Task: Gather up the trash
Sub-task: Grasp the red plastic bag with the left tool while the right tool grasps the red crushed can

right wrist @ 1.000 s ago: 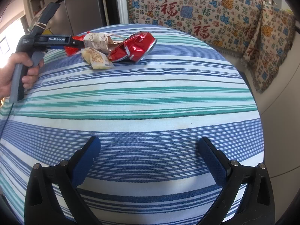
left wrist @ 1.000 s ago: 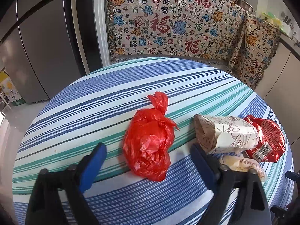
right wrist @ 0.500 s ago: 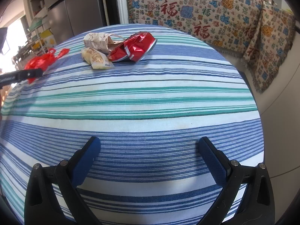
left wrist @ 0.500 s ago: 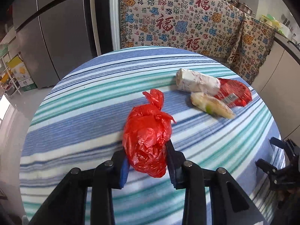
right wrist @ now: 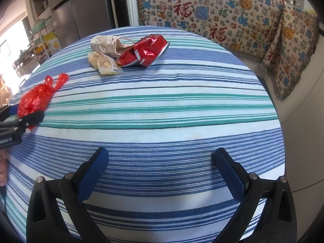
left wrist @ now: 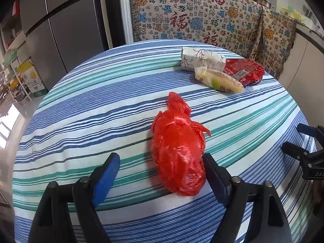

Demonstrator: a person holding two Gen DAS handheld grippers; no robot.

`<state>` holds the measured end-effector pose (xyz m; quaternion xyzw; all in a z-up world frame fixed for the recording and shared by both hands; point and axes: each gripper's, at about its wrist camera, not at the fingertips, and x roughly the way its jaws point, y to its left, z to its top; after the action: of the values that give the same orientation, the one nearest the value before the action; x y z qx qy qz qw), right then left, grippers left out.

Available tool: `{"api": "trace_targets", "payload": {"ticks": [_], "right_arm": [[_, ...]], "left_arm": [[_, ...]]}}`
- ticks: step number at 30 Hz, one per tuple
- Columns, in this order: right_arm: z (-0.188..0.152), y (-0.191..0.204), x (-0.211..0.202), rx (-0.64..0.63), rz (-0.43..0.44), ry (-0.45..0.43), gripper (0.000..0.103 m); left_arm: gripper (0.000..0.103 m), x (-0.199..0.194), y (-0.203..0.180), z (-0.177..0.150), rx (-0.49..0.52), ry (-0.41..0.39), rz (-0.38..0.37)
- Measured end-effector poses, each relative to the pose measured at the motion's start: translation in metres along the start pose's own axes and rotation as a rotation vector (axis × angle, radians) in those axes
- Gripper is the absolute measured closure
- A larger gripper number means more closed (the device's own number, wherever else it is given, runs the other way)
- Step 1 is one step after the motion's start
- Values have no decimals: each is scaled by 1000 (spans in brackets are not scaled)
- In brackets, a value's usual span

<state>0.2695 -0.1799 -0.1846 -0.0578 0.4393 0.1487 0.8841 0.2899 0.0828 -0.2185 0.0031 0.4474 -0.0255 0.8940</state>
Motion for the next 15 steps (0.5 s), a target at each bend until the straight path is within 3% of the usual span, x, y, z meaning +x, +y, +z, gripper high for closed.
{"api": "trace_targets", "payload": {"ticks": [3,8,15], "right_arm": [[2,-2,-3,11,24,-22,2],[36,-19,-23,141,93,-184,1],[90,-33,13,328,228,-196,2]], "left_arm": [[16,0,-2,-1,12,2,8],[15,1,-1,-3,12,3,3],[14,1,-1,-2,14,3,2]]}}
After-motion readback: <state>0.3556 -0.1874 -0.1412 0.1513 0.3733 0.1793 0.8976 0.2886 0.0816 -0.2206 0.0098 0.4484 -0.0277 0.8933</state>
